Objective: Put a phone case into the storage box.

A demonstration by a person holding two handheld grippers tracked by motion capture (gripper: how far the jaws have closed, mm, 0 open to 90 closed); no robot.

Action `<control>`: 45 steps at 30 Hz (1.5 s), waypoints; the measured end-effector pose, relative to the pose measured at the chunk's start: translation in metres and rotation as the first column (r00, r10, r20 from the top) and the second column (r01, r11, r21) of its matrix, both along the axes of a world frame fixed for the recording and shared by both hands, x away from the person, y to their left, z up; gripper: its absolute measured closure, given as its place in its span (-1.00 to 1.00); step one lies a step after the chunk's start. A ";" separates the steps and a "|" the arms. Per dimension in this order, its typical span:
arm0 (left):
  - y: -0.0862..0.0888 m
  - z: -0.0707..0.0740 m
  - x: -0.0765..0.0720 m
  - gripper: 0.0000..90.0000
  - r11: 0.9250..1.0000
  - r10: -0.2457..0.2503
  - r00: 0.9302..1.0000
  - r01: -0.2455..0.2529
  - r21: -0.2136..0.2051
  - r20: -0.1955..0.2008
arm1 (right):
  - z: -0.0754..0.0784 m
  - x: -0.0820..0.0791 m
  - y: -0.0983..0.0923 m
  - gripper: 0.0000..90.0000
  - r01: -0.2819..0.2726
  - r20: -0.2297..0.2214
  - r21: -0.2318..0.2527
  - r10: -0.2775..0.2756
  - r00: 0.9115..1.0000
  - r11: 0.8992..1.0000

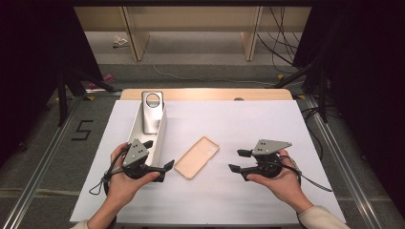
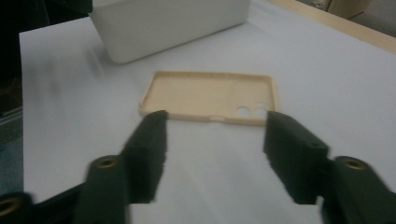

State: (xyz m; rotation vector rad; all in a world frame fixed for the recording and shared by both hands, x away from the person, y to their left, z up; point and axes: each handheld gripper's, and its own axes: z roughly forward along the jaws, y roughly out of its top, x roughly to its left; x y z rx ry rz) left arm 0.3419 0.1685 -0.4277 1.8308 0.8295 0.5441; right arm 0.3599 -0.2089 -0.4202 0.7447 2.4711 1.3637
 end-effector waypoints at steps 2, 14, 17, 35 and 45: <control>-0.001 -0.001 -0.001 -0.97 1.000 -0.005 1.000 0.005 0.007 -0.001 | 0.002 0.003 0.011 0.40 -0.008 -0.015 0.003 0.008 1.000 1.000; 0.002 -0.002 -0.001 -0.95 1.000 -0.003 1.000 0.003 0.008 -0.004 | -0.019 0.029 0.102 1.00 -0.114 -0.169 -0.116 0.094 0.981 0.987; 0.003 -0.002 -0.001 -0.94 1.000 0.001 1.000 -0.001 0.007 -0.005 | -0.028 0.032 0.116 1.00 -0.122 -0.185 -0.148 0.094 0.978 0.981; 0.002 -0.003 -0.001 -0.93 1.000 -0.006 1.000 0.006 0.011 -0.007 | -0.051 0.042 0.139 1.00 -0.142 -0.255 -0.259 0.074 0.964 0.955; 0.001 -0.003 -0.001 -0.93 1.000 -0.008 1.000 0.008 0.015 -0.007 | -0.050 0.041 0.134 1.00 -0.170 -0.291 -0.292 0.082 0.953 0.941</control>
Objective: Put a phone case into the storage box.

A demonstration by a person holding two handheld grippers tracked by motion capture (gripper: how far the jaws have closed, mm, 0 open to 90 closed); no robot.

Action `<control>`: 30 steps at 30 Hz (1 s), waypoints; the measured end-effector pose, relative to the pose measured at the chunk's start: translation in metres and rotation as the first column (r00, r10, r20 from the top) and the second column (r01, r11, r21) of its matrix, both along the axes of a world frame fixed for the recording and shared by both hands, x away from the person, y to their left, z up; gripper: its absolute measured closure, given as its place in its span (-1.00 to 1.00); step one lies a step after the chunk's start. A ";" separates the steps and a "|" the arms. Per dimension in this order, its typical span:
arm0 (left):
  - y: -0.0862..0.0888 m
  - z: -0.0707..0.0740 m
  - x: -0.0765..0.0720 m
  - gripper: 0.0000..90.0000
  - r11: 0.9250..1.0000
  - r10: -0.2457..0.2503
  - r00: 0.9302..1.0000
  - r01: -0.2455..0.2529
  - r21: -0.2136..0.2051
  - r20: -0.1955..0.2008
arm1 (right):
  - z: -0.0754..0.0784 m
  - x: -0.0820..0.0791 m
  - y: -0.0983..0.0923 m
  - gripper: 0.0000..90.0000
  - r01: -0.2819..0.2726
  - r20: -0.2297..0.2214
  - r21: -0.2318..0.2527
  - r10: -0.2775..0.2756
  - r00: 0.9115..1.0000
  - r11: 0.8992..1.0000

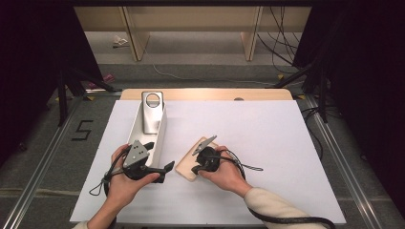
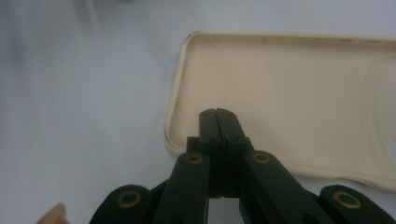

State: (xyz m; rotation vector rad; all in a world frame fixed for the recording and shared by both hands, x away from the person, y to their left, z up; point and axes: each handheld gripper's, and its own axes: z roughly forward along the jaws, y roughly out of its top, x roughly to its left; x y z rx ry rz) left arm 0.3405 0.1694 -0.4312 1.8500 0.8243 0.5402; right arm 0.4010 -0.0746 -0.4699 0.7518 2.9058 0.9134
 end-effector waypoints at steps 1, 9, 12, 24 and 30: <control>0.000 0.000 0.000 -0.93 1.000 -0.001 1.000 0.001 0.000 0.000 | 0.000 -0.001 -0.001 1.00 -0.003 -0.001 -0.006 0.003 1.000 1.000; -0.001 0.000 0.000 -0.93 1.000 -0.003 1.000 0.003 0.003 -0.001 | 0.004 -0.003 -0.013 1.00 -0.023 -0.010 -0.053 0.023 1.000 0.998; -0.001 -0.001 -0.001 -0.93 1.000 -0.005 1.000 0.005 0.003 0.000 | 0.006 -0.004 -0.018 1.00 -0.046 -0.005 -0.075 0.045 0.999 0.996; -0.003 -0.001 -0.001 -0.93 1.000 -0.012 1.000 0.012 0.010 0.004 | 0.009 -0.004 -0.037 1.00 -0.062 -0.012 -0.122 0.061 0.998 0.991; -0.004 -0.001 -0.002 -0.92 1.000 -0.015 1.000 0.015 0.014 0.003 | 0.010 -0.003 -0.044 1.00 -0.049 -0.013 -0.134 0.048 0.999 0.990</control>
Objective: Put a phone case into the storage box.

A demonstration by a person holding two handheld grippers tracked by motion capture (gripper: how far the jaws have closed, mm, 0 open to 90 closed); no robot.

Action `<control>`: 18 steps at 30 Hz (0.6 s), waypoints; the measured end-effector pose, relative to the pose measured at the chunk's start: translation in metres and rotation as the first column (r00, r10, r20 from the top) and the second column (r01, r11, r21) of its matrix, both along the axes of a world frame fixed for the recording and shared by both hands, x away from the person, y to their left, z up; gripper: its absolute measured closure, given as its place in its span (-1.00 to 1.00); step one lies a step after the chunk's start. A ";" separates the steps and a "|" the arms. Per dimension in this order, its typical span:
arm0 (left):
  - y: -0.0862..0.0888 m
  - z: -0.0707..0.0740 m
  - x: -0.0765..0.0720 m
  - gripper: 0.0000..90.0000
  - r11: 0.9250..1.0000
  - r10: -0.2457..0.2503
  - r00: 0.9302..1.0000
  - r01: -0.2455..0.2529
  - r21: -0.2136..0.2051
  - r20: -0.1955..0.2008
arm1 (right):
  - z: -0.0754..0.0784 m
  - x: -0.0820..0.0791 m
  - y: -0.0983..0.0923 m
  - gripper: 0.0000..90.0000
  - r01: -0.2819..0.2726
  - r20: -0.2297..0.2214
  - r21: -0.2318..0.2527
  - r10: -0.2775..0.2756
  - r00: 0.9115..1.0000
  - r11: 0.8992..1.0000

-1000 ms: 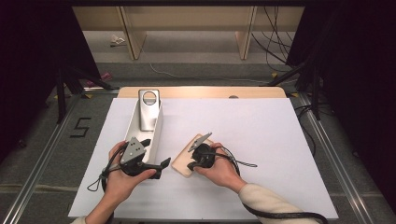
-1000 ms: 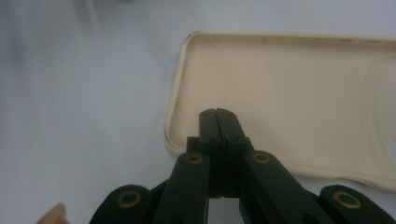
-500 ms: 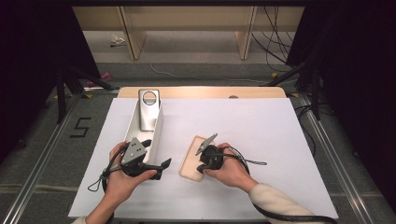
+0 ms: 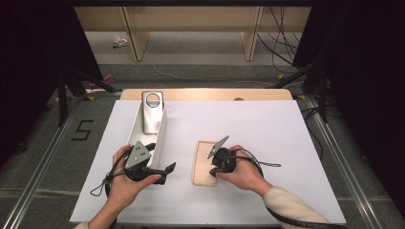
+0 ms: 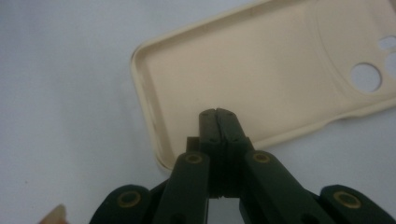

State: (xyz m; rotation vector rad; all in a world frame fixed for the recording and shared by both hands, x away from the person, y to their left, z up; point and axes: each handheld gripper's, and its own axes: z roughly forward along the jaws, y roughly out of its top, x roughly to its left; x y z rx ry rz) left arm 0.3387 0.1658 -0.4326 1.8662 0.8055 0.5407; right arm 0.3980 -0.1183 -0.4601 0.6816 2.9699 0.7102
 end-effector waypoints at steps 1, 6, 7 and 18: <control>0.000 0.000 0.000 -0.91 1.000 -0.001 1.000 0.001 0.002 -0.001 | 0.000 0.000 -0.001 1.00 0.001 0.000 -0.001 -0.001 1.000 1.000; 0.000 -0.001 0.000 -0.91 1.000 -0.001 1.000 0.001 0.004 -0.004 | 0.000 0.001 -0.004 1.00 0.010 -0.003 0.003 -0.010 1.000 1.000; 0.000 -0.001 0.000 -0.91 1.000 -0.001 1.000 0.001 0.004 -0.004 | 0.000 0.001 -0.005 1.00 0.010 -0.003 0.002 -0.010 1.000 1.000; 0.000 -0.001 -0.002 -0.90 1.000 -0.010 1.000 0.010 0.020 0.002 | 0.011 -0.003 -0.007 0.49 -0.028 0.064 0.016 0.027 0.998 0.999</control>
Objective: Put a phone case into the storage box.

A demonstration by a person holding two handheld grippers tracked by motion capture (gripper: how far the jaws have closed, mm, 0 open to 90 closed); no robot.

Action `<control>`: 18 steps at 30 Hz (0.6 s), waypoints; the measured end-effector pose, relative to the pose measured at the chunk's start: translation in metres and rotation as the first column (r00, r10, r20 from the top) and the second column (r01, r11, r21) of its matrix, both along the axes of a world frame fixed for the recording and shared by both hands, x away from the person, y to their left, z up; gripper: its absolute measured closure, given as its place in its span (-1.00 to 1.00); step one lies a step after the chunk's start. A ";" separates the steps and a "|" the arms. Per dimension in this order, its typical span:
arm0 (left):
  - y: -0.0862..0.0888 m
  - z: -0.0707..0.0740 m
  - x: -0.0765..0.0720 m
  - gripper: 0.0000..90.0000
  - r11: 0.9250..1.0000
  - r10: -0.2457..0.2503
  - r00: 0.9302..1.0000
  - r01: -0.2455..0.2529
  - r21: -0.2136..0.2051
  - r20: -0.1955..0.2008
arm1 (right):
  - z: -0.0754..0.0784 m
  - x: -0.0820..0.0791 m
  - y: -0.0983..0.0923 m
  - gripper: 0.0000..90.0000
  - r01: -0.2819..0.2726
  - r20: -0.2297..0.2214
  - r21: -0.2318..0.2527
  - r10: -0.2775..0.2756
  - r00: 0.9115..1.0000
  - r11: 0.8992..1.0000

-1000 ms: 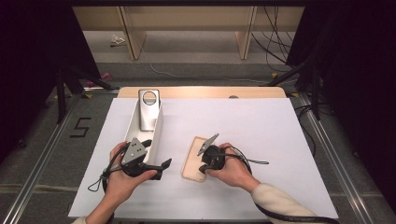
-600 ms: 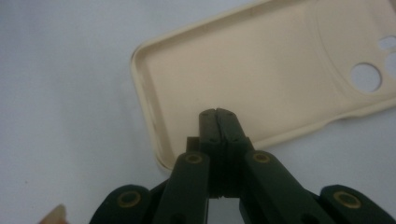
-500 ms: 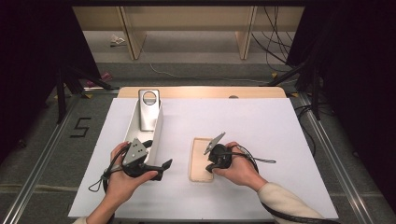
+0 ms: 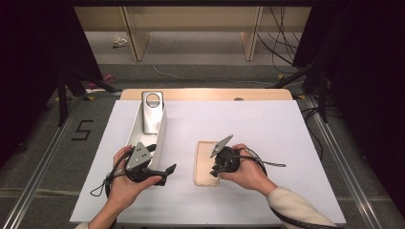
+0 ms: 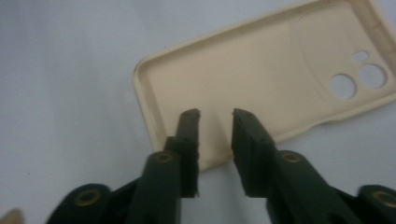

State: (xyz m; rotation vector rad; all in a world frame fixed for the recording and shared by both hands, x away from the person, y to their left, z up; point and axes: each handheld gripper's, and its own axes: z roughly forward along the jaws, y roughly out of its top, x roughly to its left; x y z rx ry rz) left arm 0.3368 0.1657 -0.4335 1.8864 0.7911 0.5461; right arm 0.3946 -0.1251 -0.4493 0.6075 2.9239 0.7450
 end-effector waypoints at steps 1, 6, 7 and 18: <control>0.000 0.000 0.000 -0.90 1.000 0.001 1.000 -0.001 -0.001 0.000 | 0.002 -0.001 -0.001 0.40 -0.002 0.014 -0.007 0.002 1.000 1.000; 0.002 -0.001 0.000 -0.90 1.000 0.003 1.000 -0.003 -0.001 -0.005 | 0.009 -0.005 -0.008 0.00 -0.025 0.053 0.023 0.024 0.998 0.999; 0.002 -0.001 0.000 -0.90 1.000 0.002 1.000 -0.002 0.001 -0.005 | 0.010 -0.006 -0.010 -0.06 -0.028 0.062 0.029 0.026 0.998 0.999; 0.001 -0.001 0.000 -0.90 1.000 0.003 1.000 -0.003 0.002 -0.011 | 0.018 -0.012 -0.026 -0.36 -0.033 0.094 0.085 0.025 0.995 0.996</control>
